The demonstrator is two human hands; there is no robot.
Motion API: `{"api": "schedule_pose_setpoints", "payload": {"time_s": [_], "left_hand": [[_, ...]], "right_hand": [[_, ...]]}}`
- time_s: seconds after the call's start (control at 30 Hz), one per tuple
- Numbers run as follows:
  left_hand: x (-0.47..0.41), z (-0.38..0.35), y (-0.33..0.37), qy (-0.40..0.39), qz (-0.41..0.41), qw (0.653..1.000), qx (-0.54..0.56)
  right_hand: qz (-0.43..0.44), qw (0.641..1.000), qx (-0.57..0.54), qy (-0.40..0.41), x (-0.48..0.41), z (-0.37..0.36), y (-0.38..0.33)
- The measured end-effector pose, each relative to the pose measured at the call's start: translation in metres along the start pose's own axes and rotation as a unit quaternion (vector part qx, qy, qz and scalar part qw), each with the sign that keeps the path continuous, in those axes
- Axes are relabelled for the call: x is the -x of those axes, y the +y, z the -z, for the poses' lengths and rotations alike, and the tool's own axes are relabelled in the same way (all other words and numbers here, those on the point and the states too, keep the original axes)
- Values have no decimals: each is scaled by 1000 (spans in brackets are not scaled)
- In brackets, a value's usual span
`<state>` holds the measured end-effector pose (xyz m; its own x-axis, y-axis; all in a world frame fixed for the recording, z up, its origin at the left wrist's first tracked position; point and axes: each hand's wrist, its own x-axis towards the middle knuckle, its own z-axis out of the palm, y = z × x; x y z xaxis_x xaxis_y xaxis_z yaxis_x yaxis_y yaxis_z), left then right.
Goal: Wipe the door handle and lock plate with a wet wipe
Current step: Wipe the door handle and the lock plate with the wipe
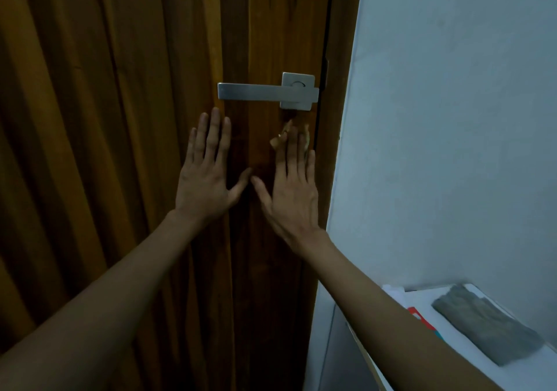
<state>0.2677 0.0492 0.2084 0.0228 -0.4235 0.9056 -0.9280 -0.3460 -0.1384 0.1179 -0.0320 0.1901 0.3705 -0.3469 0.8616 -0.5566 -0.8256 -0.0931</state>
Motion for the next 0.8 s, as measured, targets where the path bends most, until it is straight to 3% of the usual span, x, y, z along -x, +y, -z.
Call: {"api": "schedule_pose_setpoints", "payload": {"time_s": [0.1, 0.23, 0.43, 0.63, 0.8], "left_hand": [[0, 2, 0, -5, 1, 1000, 4], [1, 2, 0, -10, -2, 1000, 3], [1, 1, 0, -9, -1, 1000, 4], [1, 1, 0, -12, 2, 1000, 6], [2, 0, 1, -5, 0, 1000, 17]], "right_hand": [[-23, 1000, -12, -1, 9, -4, -1], [8, 1000, 19, -21, 35, -11, 18], [17, 999, -49, -7, 2, 7, 24], [22, 998, -33, -53, 48, -8, 38], [-3, 997, -78, -3, 10, 5, 21]]}}
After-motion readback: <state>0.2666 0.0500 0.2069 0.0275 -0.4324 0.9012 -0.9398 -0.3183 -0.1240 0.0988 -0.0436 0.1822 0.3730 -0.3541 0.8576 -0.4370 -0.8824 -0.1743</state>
